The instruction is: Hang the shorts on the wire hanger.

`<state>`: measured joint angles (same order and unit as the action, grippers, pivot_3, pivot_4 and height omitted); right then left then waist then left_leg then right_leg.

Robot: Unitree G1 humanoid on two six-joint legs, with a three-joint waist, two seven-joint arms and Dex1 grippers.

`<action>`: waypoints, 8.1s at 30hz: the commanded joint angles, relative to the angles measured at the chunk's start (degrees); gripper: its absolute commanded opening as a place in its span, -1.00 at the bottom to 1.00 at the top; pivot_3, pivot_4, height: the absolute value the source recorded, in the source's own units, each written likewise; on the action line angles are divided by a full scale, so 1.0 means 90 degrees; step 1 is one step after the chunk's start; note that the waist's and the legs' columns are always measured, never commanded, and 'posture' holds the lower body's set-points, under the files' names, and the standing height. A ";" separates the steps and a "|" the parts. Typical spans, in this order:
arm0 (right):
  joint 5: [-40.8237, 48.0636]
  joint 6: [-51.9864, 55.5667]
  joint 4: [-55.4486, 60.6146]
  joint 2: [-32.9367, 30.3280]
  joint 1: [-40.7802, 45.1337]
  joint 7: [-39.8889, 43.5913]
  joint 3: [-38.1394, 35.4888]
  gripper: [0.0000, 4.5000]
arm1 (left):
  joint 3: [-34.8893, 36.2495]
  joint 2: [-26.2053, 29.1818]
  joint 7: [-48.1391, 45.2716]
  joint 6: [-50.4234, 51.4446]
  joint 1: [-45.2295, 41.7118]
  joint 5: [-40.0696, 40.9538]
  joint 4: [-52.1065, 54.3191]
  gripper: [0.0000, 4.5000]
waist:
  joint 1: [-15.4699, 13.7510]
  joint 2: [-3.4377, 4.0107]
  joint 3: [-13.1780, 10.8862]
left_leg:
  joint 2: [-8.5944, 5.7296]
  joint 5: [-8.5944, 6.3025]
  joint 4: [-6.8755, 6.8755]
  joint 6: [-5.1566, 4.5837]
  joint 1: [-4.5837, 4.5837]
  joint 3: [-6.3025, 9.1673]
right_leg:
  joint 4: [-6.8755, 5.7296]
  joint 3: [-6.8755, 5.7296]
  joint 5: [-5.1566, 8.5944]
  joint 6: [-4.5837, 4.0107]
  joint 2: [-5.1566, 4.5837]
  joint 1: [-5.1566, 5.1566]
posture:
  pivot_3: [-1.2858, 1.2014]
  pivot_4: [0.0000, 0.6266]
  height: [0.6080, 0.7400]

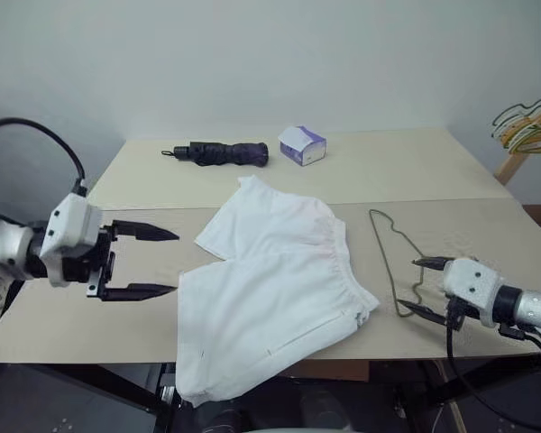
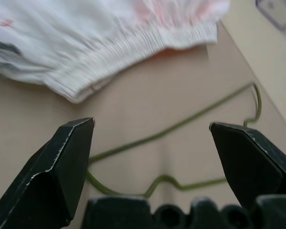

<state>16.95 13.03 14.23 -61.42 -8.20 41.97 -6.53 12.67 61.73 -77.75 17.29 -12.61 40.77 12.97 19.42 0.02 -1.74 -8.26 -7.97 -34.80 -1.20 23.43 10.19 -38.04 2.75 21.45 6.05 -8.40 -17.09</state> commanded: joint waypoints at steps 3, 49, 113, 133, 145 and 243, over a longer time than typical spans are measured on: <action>-0.0425 0.3182 0.0084 0.0662 0.1223 -0.1188 0.0668 1.00 | -0.0637 -0.0818 0.0997 0.0697 -0.0796 -0.0015 0.0504 0.85 | 0.0030 -0.0005 0.0007 | 0.0006 0.0001 0.0000 -0.0001 0.0000 -0.0009 | 0.0002 0.0003 -0.0006 -0.0006 0.0002 -0.0004 | -0.27 -1.00 1.00; -0.6551 -0.5138 -0.2783 0.0052 0.3832 -0.6240 0.2146 -1.00 | -0.1988 -0.3532 0.2462 0.1030 -0.4013 -0.2031 -0.2627 0.93 | 0.0659 -0.0038 0.0023 | -0.0044 0.0034 -0.0032 -0.0052 0.0005 -0.0021 | 0.0010 -0.0001 -0.0027 0.0040 -0.0005 0.0019 | -0.32 -1.00 1.00; -0.1062 0.0985 -0.1142 0.0958 0.5631 0.2887 0.2997 -0.37 | -0.2935 -0.2599 0.1060 -0.1442 -0.3036 -0.4075 -0.2347 -1.00 | 0.0485 -0.0053 0.0011 | -0.0011 0.0024 -0.0027 -0.0064 0.0027 -0.0021 | 0.0010 -0.0008 -0.0050 0.0050 -0.0008 -0.0023 | -0.27 -1.00 1.00; -0.0317 0.1395 -0.0173 0.0291 0.4060 0.3446 0.1708 -1.00 | -0.2439 -0.2609 0.0304 -0.2350 -0.3550 -0.3575 -0.4184 0.33 | 0.0553 -0.0054 0.0012 | -0.0009 0.0024 -0.0031 -0.0064 0.0028 -0.0021 | 0.0010 -0.0013 -0.0049 0.0051 -0.0008 -0.0021 | -0.29 -1.00 1.00; 0.1701 0.5658 -0.0451 0.0484 0.2217 0.2250 -0.0600 -1.00 | -0.1476 -0.2423 0.0611 -0.0925 -0.2377 -0.2462 -0.2498 0.98 | 0.0557 -0.0052 0.0014 | -0.0001 0.0024 -0.0035 -0.0064 0.0033 -0.0025 | 0.0003 -0.0016 -0.0054 0.0044 -0.0010 -0.0025 | -0.28 -1.00 1.00; -0.0952 0.3986 -0.7158 0.1549 0.6521 0.5466 0.3473 -1.00 | -0.0792 -0.1451 0.1258 0.0444 -0.0374 -0.1280 0.0672 0.98 | -0.0361 -0.0001 0.0013 | 0.0002 -0.0003 -0.0013 -0.0020 0.0023 -0.0028 | 0.0044 -0.0022 -0.0089 -0.0014 -0.0001 -0.0021 | -0.12 -1.00 1.00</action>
<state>9.57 50.81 -49.10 -46.84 48.70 88.53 25.03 3.56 47.71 -66.88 21.47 -15.56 28.63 17.56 16.17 0.02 -1.62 -8.26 -7.99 -34.92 -1.39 23.64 9.96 -37.66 2.56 20.65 5.92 -8.41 -17.27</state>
